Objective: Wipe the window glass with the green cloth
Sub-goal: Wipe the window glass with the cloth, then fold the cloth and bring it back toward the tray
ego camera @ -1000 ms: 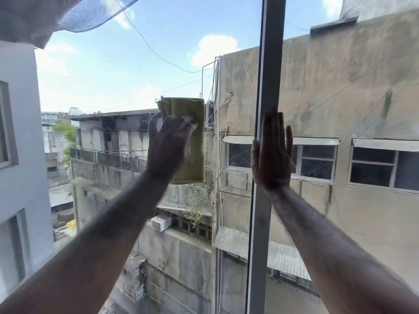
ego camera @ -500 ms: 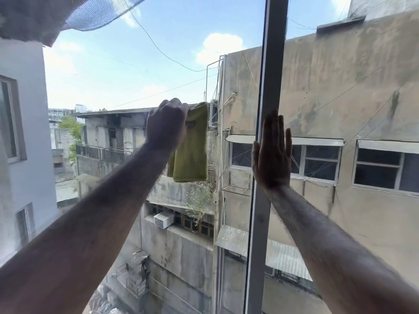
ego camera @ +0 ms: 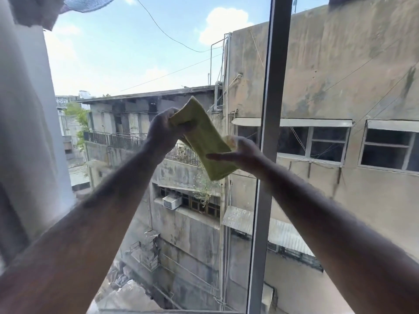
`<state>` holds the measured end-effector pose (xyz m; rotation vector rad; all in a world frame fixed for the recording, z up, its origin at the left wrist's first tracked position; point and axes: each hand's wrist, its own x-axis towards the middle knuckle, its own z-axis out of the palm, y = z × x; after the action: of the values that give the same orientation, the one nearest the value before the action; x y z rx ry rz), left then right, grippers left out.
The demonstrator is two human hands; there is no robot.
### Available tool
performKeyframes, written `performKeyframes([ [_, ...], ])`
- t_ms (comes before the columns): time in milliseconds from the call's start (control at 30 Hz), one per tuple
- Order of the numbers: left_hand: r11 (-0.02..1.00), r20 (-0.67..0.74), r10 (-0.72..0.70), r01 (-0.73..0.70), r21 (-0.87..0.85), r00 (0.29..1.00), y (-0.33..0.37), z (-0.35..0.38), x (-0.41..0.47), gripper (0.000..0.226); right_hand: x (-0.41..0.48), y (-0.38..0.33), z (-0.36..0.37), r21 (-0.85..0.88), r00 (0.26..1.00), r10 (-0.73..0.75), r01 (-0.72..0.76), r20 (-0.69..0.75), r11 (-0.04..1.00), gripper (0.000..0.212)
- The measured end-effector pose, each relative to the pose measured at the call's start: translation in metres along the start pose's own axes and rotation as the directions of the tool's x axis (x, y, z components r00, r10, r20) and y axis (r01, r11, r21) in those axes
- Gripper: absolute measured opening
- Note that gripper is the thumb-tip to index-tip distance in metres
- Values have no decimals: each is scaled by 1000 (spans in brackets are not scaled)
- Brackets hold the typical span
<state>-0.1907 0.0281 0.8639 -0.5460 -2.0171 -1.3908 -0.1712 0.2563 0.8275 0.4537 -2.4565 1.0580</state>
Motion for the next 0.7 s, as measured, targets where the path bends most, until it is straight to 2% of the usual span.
performKeyframes([
  [33, 995, -9, -68, 67, -70, 998, -10, -2, -10, 35, -5, 8, 7, 84, 989, 97, -107, 114, 991, 37],
  [67, 987, -21, -122, 119, -108, 992, -21, -5, -20, 38, -10, 17, 13, 161, 968, 154, -187, 198, 969, 26],
  [133, 972, -7, -205, 203, -120, 979, -50, -12, -46, 39, -25, 38, 27, 331, 934, 207, -301, 291, 894, 29],
  [200, 928, 92, -303, 316, -196, 948, -85, -18, -80, 40, -48, 60, 46, 485, 915, 247, -381, 319, 787, 42],
  [300, 820, 285, -435, 506, -266, 854, -135, -19, -138, 38, -84, 99, 85, 612, 869, 327, -493, 371, 618, 25],
  [367, 740, 363, -505, 609, -285, 783, -171, -13, -180, 33, -115, 126, 117, 595, 819, 396, -574, 415, 563, 22],
  [500, 582, 426, -638, 764, -278, 641, -238, 4, -266, 37, -184, 180, 183, 539, 704, 500, -709, 504, 455, 38],
  [600, 480, 464, -718, 852, -208, 518, -286, 18, -346, 27, -246, 225, 230, 471, 599, 568, -799, 565, 374, 42],
  [700, 412, 475, -783, 907, -89, 402, -331, 32, -431, 24, -318, 275, 275, 385, 482, 619, -874, 621, 295, 35],
])
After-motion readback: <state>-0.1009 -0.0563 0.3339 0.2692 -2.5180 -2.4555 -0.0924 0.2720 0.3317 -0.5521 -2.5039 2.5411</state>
